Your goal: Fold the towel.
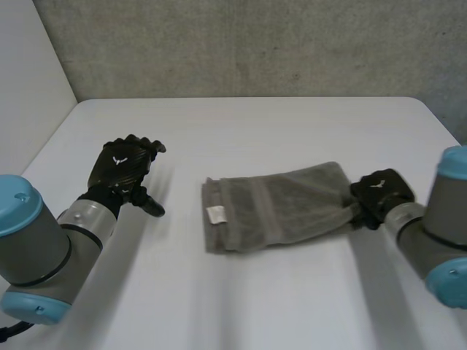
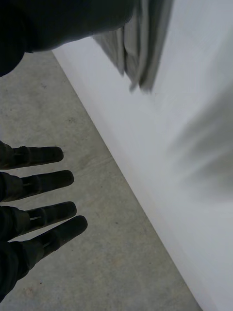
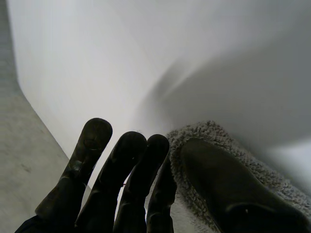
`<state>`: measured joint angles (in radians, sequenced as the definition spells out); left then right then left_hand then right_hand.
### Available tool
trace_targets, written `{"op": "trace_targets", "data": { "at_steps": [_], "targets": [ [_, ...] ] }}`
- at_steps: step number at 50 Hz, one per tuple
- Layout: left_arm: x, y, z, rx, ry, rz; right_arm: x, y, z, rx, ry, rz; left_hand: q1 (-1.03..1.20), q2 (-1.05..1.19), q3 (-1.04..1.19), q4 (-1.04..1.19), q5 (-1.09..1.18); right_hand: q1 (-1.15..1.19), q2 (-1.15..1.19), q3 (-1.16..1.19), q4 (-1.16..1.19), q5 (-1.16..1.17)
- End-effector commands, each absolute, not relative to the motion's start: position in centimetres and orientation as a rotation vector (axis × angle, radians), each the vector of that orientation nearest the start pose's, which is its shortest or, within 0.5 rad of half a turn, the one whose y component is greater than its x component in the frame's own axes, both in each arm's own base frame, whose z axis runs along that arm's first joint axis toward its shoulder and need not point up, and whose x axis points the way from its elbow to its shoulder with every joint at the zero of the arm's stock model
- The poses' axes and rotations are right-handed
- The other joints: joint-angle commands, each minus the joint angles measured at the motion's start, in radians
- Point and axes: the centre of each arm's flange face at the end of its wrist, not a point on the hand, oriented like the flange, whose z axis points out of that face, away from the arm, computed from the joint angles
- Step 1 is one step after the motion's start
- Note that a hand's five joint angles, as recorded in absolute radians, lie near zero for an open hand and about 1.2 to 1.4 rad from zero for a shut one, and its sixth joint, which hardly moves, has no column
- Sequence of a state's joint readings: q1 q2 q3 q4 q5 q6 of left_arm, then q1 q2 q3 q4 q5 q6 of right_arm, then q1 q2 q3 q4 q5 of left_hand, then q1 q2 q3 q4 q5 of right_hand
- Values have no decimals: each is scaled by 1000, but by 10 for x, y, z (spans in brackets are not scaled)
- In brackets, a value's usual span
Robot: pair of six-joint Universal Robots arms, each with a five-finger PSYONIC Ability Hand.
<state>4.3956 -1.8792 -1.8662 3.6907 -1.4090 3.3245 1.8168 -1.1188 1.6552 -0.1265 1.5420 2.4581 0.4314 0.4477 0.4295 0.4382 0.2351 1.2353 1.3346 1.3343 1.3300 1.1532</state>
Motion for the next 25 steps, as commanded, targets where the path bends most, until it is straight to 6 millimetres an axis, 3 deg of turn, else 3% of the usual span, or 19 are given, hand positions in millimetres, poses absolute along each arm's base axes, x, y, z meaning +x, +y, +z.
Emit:
{"op": "trace_targets", "data": {
  "at_steps": [1,2,4,5,7,8,9,10,11,13,14,16,20,21,22,24,25],
  "targets": [
    [-247,-281,190,769,2251,-2363,189,-313,173,-1427,2509,-1947,-39,-55,-37,-46,-17,161,62,62,66,69],
    [-247,-281,190,769,2251,-2363,189,-313,173,-1428,2508,-1947,-39,-55,-37,-46,-17,161,62,62,66,69],
    [-253,-283,199,779,2225,-2400,229,-294,189,-1492,2312,-2026,-48,-64,-46,-54,-26,161,62,62,66,69],
    [-253,-283,199,779,2225,-2401,229,-294,189,-1492,2311,-2026,-48,-64,-46,-54,-26,161,62,62,66,69],
    [-257,-282,204,786,2210,-2426,267,-273,201,-1504,2121,-2086,-48,-64,-46,-54,-26,161,62,62,66,69],
    [-262,-282,209,798,2195,-2453,267,-273,201,-1504,2120,-2086,-48,-64,-46,-54,-26,161,62,62,66,69],
    [-268,-280,213,808,2185,-2477,286,-260,202,-1513,2027,-2101,-48,-64,-46,-54,-26,161,62,62,66,69],
    [-268,-280,213,808,2185,-2478,286,-260,203,-1513,2026,-2101,-48,-64,-46,-54,-26,161,62,62,66,69],
    [-272,-279,217,811,2174,-2502,302,-247,205,-1533,1935,-2115,-48,-64,-46,-54,-26,161,62,62,66,69],
    [-277,-280,226,776,2152,-2544,334,-214,195,-1619,1770,-2085,-51,-67,-49,-57,-29,161,62,62,66,69],
    [-277,-280,226,776,2152,-2544,334,-214,195,-1619,1769,-2085,-51,-67,-49,-57,-29,161,62,62,66,69],
    [-279,-279,229,752,2152,-2554,354,-184,174,-1733,1686,-1989,-56,-73,-55,-63,-35,161,62,62,66,69],
    [-282,-278,229,719,2169,-2566,361,-167,157,-1822,1652,-1920,-68,-84,-66,-75,-46,161,62,62,66,69],
    [-283,-277,227,715,2186,-2563,359,-166,155,-1825,1658,-1913,-71,-87,-69,-78,-49,-259,-359,-358,-354,-352],
    [-283,-277,227,715,2186,-2563,359,-166,155,-1825,1658,-1913,-71,-87,-69,-78,-49,-264,-363,-363,-358,-356],
    [-283,-276,225,709,2204,-2561,356,-165,156,-1811,1668,-1910,-74,-90,-72,-81,-52,-1061,-1160,-1160,-1156,-1153],
    [-284,-275,224,704,2220,-2564,356,-165,156,-1811,1668,-1910,-74,-90,-72,-81,-52,-1061,-1160,-1160,-1156,-1153]
  ]
}}
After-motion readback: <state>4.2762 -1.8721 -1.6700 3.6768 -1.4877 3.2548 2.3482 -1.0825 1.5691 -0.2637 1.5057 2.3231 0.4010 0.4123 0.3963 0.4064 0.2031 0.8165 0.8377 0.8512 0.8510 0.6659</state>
